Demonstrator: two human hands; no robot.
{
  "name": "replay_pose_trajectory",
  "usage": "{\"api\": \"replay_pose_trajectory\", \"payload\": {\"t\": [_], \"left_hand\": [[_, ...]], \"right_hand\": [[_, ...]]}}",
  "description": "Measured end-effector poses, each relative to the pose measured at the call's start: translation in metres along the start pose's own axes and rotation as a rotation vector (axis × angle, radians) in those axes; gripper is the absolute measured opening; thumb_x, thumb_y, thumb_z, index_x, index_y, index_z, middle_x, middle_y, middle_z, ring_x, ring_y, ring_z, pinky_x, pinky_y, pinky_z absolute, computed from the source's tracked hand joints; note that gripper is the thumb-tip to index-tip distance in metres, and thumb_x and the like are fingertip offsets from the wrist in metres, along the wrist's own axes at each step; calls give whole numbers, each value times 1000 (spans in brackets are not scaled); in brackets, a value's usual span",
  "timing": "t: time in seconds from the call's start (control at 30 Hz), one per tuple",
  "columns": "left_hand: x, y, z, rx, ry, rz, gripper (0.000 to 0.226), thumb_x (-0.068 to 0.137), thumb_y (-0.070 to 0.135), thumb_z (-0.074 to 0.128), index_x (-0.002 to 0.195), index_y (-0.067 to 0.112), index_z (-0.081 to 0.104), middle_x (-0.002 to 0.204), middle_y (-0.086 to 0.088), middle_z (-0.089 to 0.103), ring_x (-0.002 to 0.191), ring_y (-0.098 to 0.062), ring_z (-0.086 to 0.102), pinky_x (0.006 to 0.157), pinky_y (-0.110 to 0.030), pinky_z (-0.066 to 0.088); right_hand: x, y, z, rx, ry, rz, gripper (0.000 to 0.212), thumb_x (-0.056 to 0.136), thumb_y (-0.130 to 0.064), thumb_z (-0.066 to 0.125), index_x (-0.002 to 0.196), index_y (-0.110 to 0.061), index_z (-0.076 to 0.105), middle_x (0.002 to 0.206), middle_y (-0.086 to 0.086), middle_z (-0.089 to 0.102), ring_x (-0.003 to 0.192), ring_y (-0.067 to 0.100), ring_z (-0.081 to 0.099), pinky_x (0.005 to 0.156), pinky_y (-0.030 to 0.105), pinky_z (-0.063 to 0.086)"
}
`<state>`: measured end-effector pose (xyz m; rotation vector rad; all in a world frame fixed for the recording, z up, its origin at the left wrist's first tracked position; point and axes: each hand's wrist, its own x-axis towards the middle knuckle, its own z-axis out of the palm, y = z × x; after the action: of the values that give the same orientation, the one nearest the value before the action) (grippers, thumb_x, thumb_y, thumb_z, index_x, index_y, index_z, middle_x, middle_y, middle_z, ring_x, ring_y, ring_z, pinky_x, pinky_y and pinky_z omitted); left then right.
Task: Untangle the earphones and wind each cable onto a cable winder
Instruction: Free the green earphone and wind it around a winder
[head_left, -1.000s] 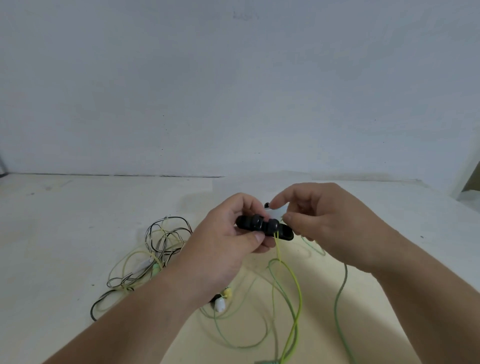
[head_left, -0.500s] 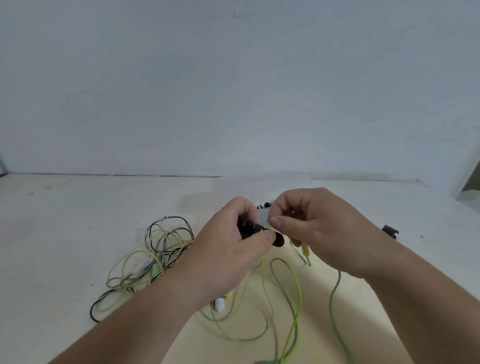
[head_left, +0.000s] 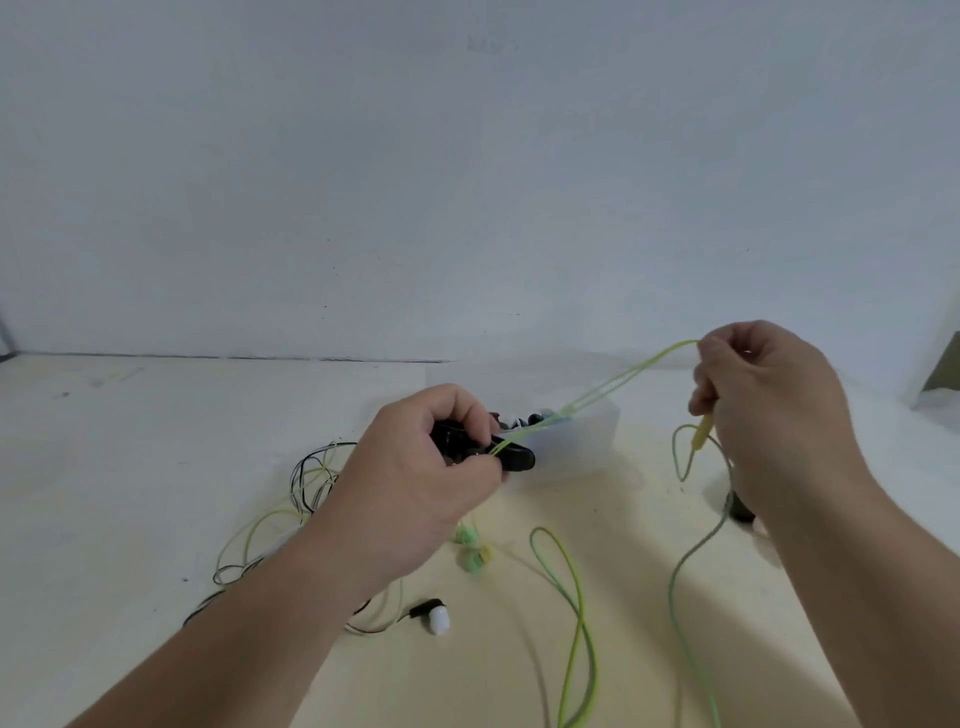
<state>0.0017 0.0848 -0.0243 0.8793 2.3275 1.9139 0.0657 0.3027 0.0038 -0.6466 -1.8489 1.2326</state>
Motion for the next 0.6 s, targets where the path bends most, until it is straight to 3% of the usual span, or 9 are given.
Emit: {"api": "replay_pose_trajectory", "payload": {"t": [0.13,0.27,0.37,0.43,0.53,0.6], "left_hand": [[4,0,-2,-90,53,-17,14,60,11,58,64,24,57,83,2,71,68,-24,68,77,-52,55],[4,1,-2,-189,31,-77,16,58,8,54,61,23,55,80,-1,67,55,-21,43,51,-24,31],[2,1,1,-201,-11,-93,17,59,6,53,62,23,56,82,2,67,60,-23,35,56,-32,24],[1,1,2,-171,-33,-88,16,60,8,54,62,24,56,82,6,68,58,-22,37,56,-32,29],[-1,2,4,-106,-72,-72,15,60,11,54,63,26,56,83,3,68,58,-18,40,58,-30,34],[-3,2,6,-54,-90,-63,13,60,14,55,66,25,56,86,-11,66,62,-17,38,56,-30,32]], "right_hand": [[7,2,-5,-24,74,73,19,100,-18,46,89,-12,61,76,3,63,58,11,57,46,25,36],[10,9,-1,-259,-117,57,17,96,-17,54,83,-14,65,76,4,70,60,15,60,52,27,37],[8,15,4,-488,-298,9,11,94,-18,59,86,-19,67,83,0,71,66,17,61,59,28,41],[4,16,8,-547,-343,-82,11,93,-19,61,99,-23,68,92,-8,68,71,10,60,62,27,42],[-8,7,12,-261,-436,-233,11,94,-23,63,101,-25,71,87,-10,71,77,1,64,71,19,49],[-22,-1,15,-24,-702,-219,18,94,-37,61,98,-26,74,93,-9,75,92,2,68,90,25,51]]}}
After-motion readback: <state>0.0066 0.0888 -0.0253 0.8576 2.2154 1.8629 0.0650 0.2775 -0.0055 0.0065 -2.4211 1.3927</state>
